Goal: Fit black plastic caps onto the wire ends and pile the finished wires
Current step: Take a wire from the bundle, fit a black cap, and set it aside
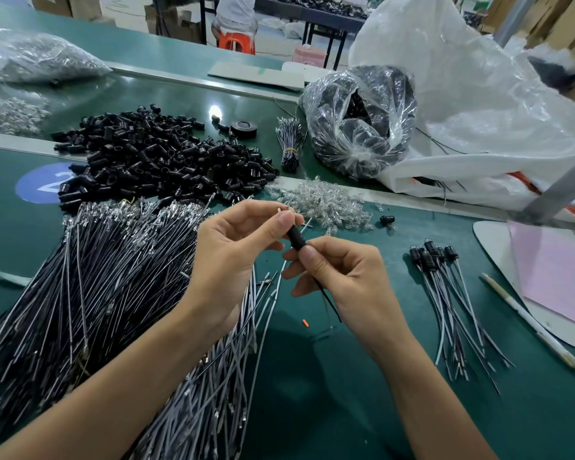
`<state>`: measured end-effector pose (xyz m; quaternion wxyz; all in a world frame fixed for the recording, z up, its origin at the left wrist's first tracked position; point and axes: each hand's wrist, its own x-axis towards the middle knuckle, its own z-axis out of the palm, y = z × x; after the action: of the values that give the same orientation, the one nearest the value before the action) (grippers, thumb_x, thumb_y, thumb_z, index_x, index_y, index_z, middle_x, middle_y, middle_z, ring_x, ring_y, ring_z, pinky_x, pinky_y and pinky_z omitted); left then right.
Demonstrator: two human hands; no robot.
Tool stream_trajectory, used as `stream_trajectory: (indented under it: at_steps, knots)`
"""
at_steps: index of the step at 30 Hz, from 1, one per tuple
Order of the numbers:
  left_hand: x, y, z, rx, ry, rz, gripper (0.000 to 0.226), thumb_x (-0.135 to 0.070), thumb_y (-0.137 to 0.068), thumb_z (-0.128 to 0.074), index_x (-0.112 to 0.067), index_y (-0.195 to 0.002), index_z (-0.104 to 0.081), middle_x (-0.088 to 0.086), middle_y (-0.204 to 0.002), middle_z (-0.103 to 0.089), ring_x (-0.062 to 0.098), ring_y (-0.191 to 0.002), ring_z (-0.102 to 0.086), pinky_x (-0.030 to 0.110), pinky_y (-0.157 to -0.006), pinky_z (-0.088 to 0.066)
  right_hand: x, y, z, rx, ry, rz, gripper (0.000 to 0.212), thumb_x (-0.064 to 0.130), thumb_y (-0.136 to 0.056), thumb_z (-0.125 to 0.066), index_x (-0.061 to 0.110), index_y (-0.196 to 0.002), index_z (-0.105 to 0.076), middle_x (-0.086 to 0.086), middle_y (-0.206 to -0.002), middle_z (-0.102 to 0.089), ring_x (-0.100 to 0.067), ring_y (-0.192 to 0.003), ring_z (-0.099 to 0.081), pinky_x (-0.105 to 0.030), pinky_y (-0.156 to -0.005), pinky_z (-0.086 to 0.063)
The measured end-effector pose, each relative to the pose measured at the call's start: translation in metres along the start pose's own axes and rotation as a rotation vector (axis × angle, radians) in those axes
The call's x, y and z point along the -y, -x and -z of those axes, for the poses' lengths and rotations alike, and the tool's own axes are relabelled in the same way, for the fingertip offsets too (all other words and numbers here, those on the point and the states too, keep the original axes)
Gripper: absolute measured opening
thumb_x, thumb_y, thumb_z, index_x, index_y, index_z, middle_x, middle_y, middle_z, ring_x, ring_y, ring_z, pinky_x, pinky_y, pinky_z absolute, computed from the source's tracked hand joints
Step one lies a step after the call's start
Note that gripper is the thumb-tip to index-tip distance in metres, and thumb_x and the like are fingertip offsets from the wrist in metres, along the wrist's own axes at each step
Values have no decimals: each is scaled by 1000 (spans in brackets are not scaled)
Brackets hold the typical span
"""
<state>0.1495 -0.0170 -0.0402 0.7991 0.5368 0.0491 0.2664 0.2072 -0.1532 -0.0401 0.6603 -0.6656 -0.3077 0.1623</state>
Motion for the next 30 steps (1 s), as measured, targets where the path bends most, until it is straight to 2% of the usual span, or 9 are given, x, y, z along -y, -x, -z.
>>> stream_trajectory:
  at_steps: [5, 15, 20, 23, 27, 30]
  knots:
    - [0, -1, 1, -3, 34, 44, 19, -29, -61, -79, -17, -76, -78, 5, -84, -76, 12, -76, -69, 21, -71, -53, -2, 0, 0, -3, 32, 30, 22, 1, -96, -55, 12, -88, -71, 0, -75, -73, -14, -58, -66, -20, -59, -52]
    - [0, -1, 0, 10, 53, 60, 21, -22, -59, -86, -14, -77, -79, 8, -83, -75, 16, -74, -69, 28, -74, -55, -6, -1, 3, -20, 147, 76, 25, 4, -97, -54, 20, -88, -71, -7, -74, -70, -16, -53, -60, -21, -58, -50]
    - [-2, 1, -1, 1, 51, 56, 19, -28, -60, -79, -16, -74, -79, 4, -80, -74, 13, -75, -67, 24, -72, -54, -6, 0, 1, -13, 147, 86, 13, 6, -95, -59, 8, -91, -72, -2, -69, -67, -12, -53, -59, -19, -57, -47]
    - [-2, 2, -1, -10, 26, 53, 16, -27, -62, -79, -17, -75, -78, 4, -80, -74, 12, -77, -67, 22, -70, -52, -7, 1, 0, -23, 132, 103, 9, 8, -90, -65, 4, -85, -71, 0, -65, -65, -11, -53, -55, -24, -55, -47]
    - [-2, 2, -1, 21, -9, 53, 13, -22, -69, -76, -16, -80, -79, 4, -84, -75, 13, -80, -68, 21, -70, -52, -8, 0, 4, -64, 166, 126, 12, 12, -89, -67, 10, -79, -71, -2, -64, -66, -13, -51, -53, -34, -53, -46]
    - [-2, 2, -2, 22, -30, 40, 19, -26, -66, -80, -16, -82, -79, 5, -87, -76, 13, -82, -68, 22, -70, -51, -8, -1, 5, -66, 181, 129, 11, 15, -87, -67, 14, -78, -72, -2, -64, -67, -13, -51, -53, -32, -53, -46]
